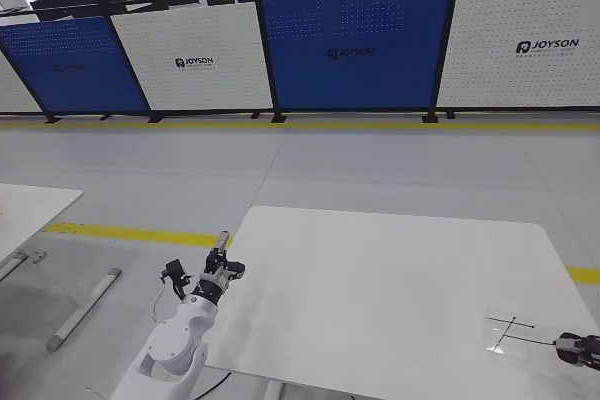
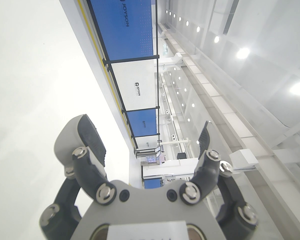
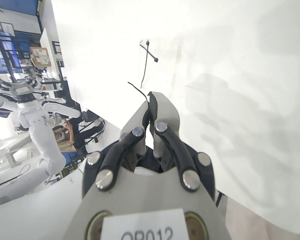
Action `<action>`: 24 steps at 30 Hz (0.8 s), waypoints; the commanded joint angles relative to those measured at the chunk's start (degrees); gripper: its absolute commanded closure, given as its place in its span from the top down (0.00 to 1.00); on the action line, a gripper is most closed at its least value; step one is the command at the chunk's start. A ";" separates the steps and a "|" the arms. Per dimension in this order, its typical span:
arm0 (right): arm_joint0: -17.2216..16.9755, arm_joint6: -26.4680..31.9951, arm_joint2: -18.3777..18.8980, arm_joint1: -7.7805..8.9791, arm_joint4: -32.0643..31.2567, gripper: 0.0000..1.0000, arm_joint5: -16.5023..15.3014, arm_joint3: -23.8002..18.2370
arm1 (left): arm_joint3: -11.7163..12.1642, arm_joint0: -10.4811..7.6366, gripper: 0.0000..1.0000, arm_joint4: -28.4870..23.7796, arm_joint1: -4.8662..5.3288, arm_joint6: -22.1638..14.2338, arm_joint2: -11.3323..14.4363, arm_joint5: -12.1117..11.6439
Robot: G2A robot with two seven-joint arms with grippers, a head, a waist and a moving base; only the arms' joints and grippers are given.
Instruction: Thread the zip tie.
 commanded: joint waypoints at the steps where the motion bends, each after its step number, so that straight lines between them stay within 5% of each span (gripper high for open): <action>1: -3.17 -0.20 3.74 0.14 3.66 0.00 -2.74 -0.08 | 0.00 0.00 1.00 0.00 0.00 0.00 0.00 0.00; 3: -5.60 0.21 6.14 0.15 6.93 0.00 -4.75 -0.02 | 0.00 0.00 1.00 0.00 0.00 0.00 0.00 0.00; 18: -5.61 -0.18 6.13 0.13 6.92 0.00 -4.82 -0.15 | 0.00 0.00 1.00 0.00 0.00 0.00 0.00 0.00; 24: -8.40 -3.01 10.82 0.08 10.29 0.00 -11.01 -4.35 | 0.00 0.00 1.00 0.00 0.00 0.00 0.00 0.00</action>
